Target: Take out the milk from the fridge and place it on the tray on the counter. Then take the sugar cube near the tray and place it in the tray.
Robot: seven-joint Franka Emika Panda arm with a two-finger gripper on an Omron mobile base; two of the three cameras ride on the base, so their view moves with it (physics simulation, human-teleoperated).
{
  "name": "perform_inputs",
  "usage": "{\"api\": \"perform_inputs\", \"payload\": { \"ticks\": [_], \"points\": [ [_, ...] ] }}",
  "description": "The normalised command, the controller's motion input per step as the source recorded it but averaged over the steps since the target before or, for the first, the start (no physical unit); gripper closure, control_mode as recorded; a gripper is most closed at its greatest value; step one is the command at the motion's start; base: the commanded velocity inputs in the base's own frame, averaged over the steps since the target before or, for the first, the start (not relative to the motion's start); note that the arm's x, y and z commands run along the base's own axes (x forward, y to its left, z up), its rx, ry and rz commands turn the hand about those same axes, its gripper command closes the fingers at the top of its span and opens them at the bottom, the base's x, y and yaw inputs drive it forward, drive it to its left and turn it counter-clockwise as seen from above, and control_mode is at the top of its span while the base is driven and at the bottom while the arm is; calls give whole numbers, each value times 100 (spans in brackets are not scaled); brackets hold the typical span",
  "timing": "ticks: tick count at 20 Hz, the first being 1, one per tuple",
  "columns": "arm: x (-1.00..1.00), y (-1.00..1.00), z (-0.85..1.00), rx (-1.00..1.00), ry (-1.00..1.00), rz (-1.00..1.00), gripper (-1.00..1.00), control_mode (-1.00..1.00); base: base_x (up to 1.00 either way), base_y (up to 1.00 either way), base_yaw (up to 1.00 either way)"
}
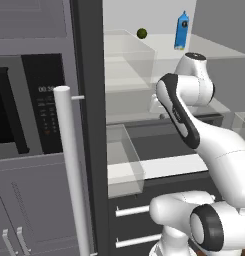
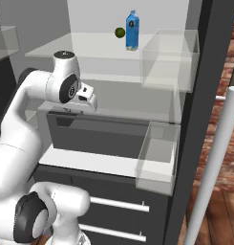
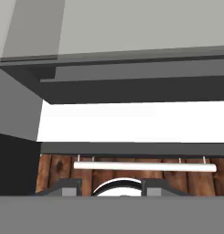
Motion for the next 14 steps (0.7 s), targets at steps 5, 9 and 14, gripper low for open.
{"api": "perform_inputs", "payload": {
  "ticks": [5, 9, 14],
  "points": [
    [-27, 0, 0, 0, 0, 0, -100, -100, 0, 0, 0],
    [-58, 0, 0, 0, -1, 0, -100, -100, 0, 0, 0],
    [-49, 0, 21, 0, -16, 1, -100, -100, 0, 0, 0]
  ]
}}
